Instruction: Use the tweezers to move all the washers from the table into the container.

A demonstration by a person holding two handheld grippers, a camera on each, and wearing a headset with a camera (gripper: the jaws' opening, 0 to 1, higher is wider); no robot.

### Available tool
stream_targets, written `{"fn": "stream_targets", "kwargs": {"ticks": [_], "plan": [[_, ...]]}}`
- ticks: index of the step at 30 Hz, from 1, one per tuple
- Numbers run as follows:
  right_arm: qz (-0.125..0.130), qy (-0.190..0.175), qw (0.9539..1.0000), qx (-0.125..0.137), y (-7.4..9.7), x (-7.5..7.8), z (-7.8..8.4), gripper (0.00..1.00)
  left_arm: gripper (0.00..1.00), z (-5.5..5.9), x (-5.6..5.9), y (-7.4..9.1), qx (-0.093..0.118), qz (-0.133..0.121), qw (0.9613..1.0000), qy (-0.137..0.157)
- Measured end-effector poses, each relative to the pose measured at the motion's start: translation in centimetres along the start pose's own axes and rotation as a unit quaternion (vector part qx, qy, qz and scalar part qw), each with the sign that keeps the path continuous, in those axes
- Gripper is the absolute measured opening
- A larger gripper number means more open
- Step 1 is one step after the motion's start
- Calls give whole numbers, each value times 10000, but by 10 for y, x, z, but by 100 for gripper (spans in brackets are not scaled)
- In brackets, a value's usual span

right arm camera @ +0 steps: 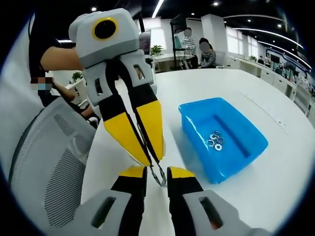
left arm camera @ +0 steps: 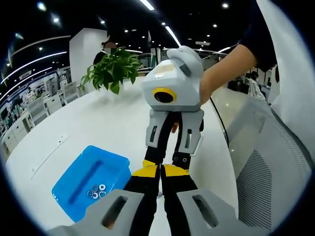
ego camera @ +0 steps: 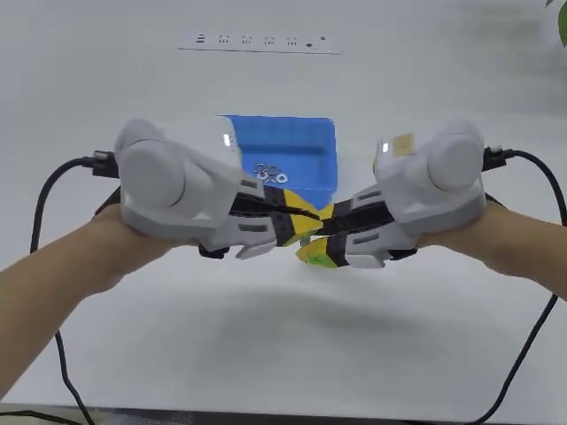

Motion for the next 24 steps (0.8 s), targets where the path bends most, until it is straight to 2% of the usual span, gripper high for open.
{"fn": "stream_targets", "kwargs": {"ticks": [8, 10, 14, 17, 20, 24], "plan": [[-34, 444, 9986, -295, -9, 0, 4, 12, 5, -1, 2, -2, 17, 43, 10000, 8], [-16, 710, 9970, -308, -8, 2, 5, 12, 5, -1, 2, -3, 18, 21, 10000, 6], [33, 677, 9974, -244, -8, 1, 5, 10, 5, 0, 0, -3, 7, -37, 10000, 36], [59, 669, 9976, -177, -7, -1, 7, 10, 6, -1, 3, -4, 33, -78, 9995, 315], [86, 646, 9978, -128, -6, -1, 6, 10, 15, 0, 4, -2, 49, -133, 9993, 357], [107, 625, 9980, -61, -4, -2, 1, 10, 20, -5, 4, 9, 274, -168, 9989, 329]]}}
Point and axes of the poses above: the centre of the closed fingertips' face, and the gripper's own axes: y roughly backward along the fingers, x roughly to its right, z roughly out of its underside, the point moved 10 cm from there along y, roughly backward along the fingers, and after that the axes turned 2 degrees about -y, right-handed, at the moved point
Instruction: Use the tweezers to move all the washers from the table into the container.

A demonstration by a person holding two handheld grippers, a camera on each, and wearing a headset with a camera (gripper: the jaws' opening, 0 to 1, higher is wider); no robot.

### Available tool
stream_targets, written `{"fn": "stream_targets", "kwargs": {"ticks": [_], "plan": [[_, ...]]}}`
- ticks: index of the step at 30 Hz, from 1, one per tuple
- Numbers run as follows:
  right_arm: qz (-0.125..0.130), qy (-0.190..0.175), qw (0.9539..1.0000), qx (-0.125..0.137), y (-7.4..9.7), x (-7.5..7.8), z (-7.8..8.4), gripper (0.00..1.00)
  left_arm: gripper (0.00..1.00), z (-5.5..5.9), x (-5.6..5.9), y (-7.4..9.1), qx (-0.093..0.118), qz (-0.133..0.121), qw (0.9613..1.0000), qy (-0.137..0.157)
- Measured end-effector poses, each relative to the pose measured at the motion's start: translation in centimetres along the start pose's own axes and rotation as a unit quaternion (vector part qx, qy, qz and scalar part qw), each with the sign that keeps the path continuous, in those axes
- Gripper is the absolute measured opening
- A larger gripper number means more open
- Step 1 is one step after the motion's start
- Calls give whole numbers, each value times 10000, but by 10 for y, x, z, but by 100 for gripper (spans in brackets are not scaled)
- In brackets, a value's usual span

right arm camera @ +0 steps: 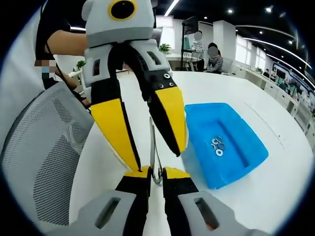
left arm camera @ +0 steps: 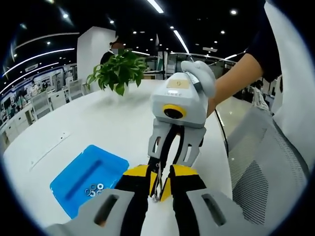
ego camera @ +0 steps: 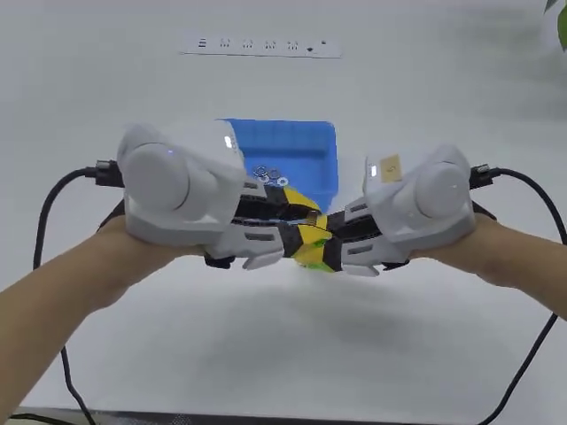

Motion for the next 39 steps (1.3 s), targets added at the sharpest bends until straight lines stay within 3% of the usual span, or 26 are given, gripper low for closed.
{"fn": "stream_targets", "kwargs": {"ticks": [4, 11, 19, 22, 29, 39], "plan": [[-16, 21, 10000, 44, 5, -2, -7, 10, 27, -3, -1, 16, 216, -84, 9997, 48], [-65, 120, 9998, 145, 12, -4, -20, 10, 38, 6, -3, 44, 297, -557, 9974, 348], [-56, 302, 9988, 375, 27, 2, -45, 10, 55, 12, 1, 64, 223, -606, 9965, 526], [-29, 393, 9982, 445, 35, 10, -56, 10, 56, 10, -5, 72, 188, -838, 9960, 237], [97, 440, 9974, 571, 40, 32, -75, 10, 61, 9, -22, 93, 199, -1062, 9935, 359], [255, 384, 9959, 779, 23, 78, -93, 10, 61, 27, -21, 110, -29, -1304, 9901, 512]]}}
Point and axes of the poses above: the centre of the closed fingertips' face, and the gripper's own axes: y roughly backward along the fingers, x roughly to its right, z roughly out of its underside, the point moved 10 cm from there along y, roughly backward along the fingers, and after that the axes turned 2 degrees about -y, right-handed, at the moved point
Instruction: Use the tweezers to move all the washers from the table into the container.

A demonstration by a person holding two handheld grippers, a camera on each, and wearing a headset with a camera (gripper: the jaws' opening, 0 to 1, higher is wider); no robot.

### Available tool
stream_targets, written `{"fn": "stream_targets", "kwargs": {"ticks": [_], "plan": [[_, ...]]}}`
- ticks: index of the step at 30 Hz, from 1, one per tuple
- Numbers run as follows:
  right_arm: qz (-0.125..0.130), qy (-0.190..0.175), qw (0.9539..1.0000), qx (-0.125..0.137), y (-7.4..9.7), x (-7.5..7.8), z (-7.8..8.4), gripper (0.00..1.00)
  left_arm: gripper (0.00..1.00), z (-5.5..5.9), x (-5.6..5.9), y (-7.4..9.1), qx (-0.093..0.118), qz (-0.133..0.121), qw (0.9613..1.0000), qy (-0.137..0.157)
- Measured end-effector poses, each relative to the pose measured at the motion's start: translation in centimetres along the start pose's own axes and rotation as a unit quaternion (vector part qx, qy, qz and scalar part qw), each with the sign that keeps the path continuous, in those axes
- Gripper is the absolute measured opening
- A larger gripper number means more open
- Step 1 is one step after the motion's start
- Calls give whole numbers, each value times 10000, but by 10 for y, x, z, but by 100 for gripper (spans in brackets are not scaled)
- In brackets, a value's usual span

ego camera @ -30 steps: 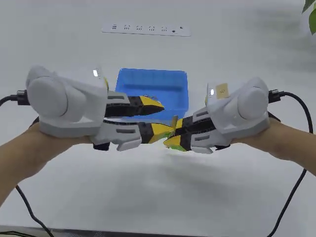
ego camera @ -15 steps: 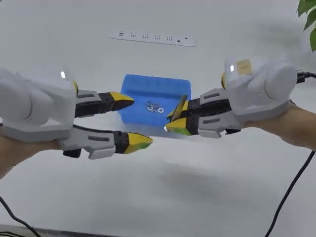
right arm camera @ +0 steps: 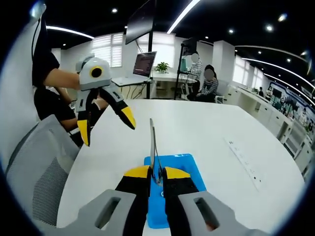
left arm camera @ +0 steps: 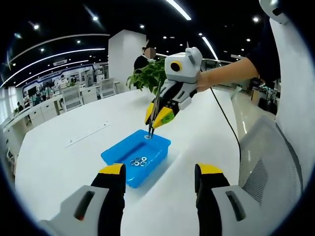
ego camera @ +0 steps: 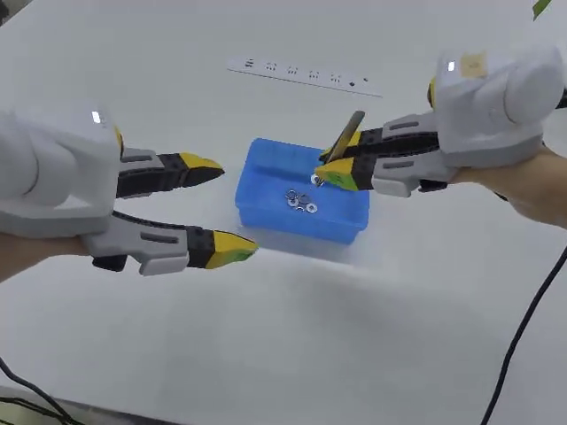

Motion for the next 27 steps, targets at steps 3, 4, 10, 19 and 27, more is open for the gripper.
{"fn": "stream_targets", "kwargs": {"ticks": [3, 4, 10, 19, 27], "plan": [[3, -57, 9999, 84, -11, 8, 5, 10, 61, 7, -2, 4, -96, -63, 9999, 60], [1, -65, 9999, 92, -15, 10, 7, 10, 61, 8, -3, 6, -97, -81, 9999, 92], [63, -139, 9995, -273, -45, 18, 31, 10, 61, 15, -10, 8, -158, -168, 9995, 231], [238, -292, 9972, -639, -57, 23, 54, 10, 61, 21, -16, 7, -99, -280, 9989, 356], [382, -312, 9959, -754, -53, 26, 56, 11, 60, 20, -14, 2, -128, -207, 9990, 368]]}}
Point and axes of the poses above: the centre of the closed fingertips' face, and the gripper's own axes: y roughly backward along the fingers, x roughly to its right, z roughly out of its underside, the point moved 10 cm from there along y, roughly backward along the fingers, and after that the axes turned 2 degrees about -y, right-handed, at the moved point
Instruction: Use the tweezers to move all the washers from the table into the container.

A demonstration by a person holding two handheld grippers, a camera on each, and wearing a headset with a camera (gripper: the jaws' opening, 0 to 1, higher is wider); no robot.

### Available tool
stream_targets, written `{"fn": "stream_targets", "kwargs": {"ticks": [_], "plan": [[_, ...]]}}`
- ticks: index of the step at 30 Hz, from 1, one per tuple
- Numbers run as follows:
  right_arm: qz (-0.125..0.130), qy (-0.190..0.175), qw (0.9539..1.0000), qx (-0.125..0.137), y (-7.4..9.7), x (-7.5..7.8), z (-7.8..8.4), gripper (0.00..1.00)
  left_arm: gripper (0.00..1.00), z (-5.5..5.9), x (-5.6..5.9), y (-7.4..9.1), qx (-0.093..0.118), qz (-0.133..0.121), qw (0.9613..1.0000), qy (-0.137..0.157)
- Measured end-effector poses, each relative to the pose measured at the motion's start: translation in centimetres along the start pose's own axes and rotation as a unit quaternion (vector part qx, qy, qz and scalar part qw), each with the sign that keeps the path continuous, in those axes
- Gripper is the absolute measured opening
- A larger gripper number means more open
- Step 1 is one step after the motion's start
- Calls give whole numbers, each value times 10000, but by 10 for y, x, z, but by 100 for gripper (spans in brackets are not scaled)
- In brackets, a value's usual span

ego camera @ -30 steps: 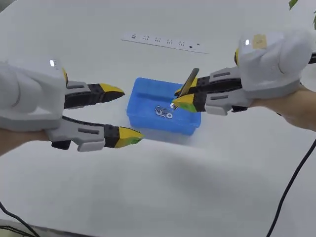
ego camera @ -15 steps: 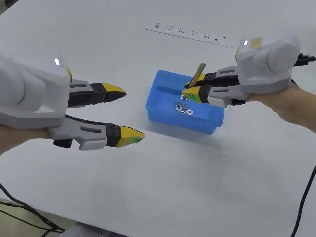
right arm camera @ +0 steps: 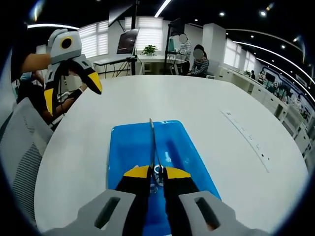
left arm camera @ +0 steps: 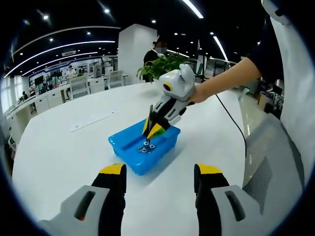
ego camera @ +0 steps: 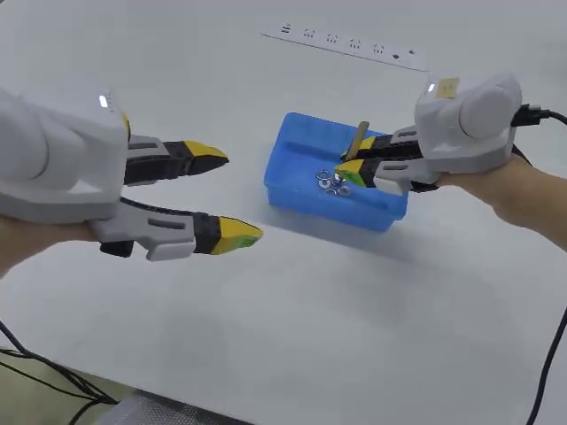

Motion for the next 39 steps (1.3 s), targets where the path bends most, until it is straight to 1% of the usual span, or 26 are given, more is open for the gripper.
{"fn": "stream_targets", "kwargs": {"ticks": [6, 11, 14, 19, 22, 25, 29, 32, 34, 35, 37, 39], "plan": [[21, -91, 10000, -36, 3, 0, 0, 11, 60, -3, 2, -1, 41, 18, 10000, -1], [42, -30, 10000, 0, 5, -2, -2, 10, 60, -4, 4, 2, 40, 7, 10000, -6], [55, -39, 9999, 98, 9, -3, -6, 8, 60, -5, 4, 3, 62, -13, 10000, 8], [96, 19, 9998, 165, 14, -2, -15, 7, 60, -11, 3, 3, 142, -25, 9999, -5], [73, 51, 9998, 170, 17, -3, -18, 7, 60, -16, 2, 1, 209, -12, 9998, -30], [3, 107, 9999, 109, 18, -7, -20, 7, 60, -22, 1, -3, 271, 9, 9996, -69], [-79, 155, 9998, 42, 20, -13, -22, 7, 60, -32, -1, -10, 421, 57, 9990, -100], [-153, 200, 9997, 3, 21, -19, -24, 7, 58, -40, -2, -18, 471, 104, 9987, -191], [-190, 279, 9994, -7, 22, -24, -26, 7, 58, -48, -3, -26, 524, 180, 9982, -237], [-207, 327, 9993, -11, 23, -27, -28, 7, 58, -52, -2, -32, 538, 235, 9977, -328], [-232, 361, 9991, 2, 25, -30, -30, 7, 57, -59, -3, -41, 544, 308, 9972, -409], [-246, 534, 9983, -54, 27, -34, -33, 7, 55, -65, -3, -49, 537, 345, 9966, -523]]}}
Point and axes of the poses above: the centre of the closed fingertips' face, and the gripper's own axes: y roughly backward along the fingers, x roughly to its right, z roughly out of its underside, the point moved 10 cm from there along y, roughly backward along the fingers, and after that the axes turned 2 degrees about -y, right-handed, at the moved point
